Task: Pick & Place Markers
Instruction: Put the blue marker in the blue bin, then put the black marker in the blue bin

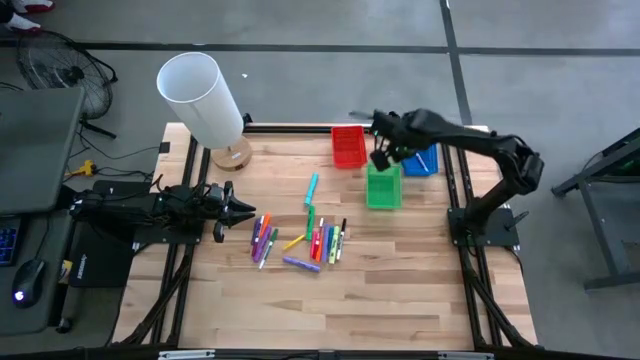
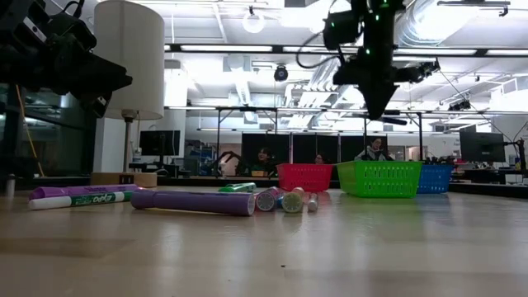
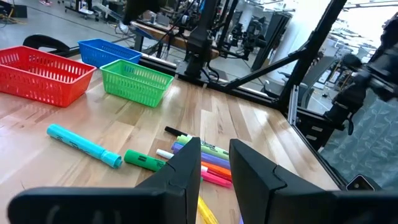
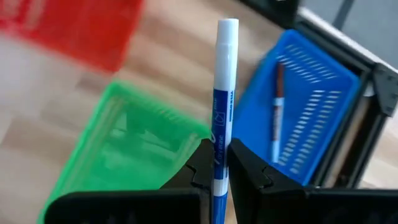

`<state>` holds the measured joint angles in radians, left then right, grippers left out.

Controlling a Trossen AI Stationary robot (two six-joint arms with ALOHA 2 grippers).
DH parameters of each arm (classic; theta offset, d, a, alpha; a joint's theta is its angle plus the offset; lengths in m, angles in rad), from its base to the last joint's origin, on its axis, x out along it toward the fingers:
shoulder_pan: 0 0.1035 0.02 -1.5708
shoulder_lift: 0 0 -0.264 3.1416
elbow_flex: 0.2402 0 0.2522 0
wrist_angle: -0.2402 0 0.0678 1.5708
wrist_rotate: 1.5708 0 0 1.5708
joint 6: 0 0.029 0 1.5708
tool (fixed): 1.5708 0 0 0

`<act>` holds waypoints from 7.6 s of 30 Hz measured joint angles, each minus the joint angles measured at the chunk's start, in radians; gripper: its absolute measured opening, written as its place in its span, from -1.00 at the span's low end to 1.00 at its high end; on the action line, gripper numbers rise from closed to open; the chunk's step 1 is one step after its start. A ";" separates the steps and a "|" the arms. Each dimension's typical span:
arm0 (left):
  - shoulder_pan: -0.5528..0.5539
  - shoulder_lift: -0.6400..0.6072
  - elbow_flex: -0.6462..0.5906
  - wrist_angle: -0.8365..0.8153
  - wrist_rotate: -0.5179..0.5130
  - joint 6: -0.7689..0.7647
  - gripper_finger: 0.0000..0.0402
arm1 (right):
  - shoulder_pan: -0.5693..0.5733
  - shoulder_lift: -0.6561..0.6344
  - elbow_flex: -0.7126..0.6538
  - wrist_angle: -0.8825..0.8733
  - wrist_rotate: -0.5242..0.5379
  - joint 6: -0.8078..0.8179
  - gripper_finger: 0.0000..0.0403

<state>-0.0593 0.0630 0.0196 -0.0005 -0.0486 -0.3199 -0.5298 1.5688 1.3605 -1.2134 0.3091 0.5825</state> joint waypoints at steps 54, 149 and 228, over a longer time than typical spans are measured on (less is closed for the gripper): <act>0.000 0.000 0.000 0.000 0.000 0.000 -0.59 | -0.367 0.235 -0.241 0.185 0.039 -0.372 -0.92; 0.000 0.000 0.000 0.000 0.000 0.000 -0.59 | 0.657 0.439 0.095 0.339 -0.246 0.767 -0.36; 0.000 0.000 0.000 0.000 0.005 0.000 -0.59 | 0.665 0.508 -0.012 0.407 -0.364 0.608 -0.90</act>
<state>-0.0593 0.0629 0.0196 -0.0006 -0.0441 -0.3199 0.1352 2.0768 1.3487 -0.8062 -0.0550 1.1909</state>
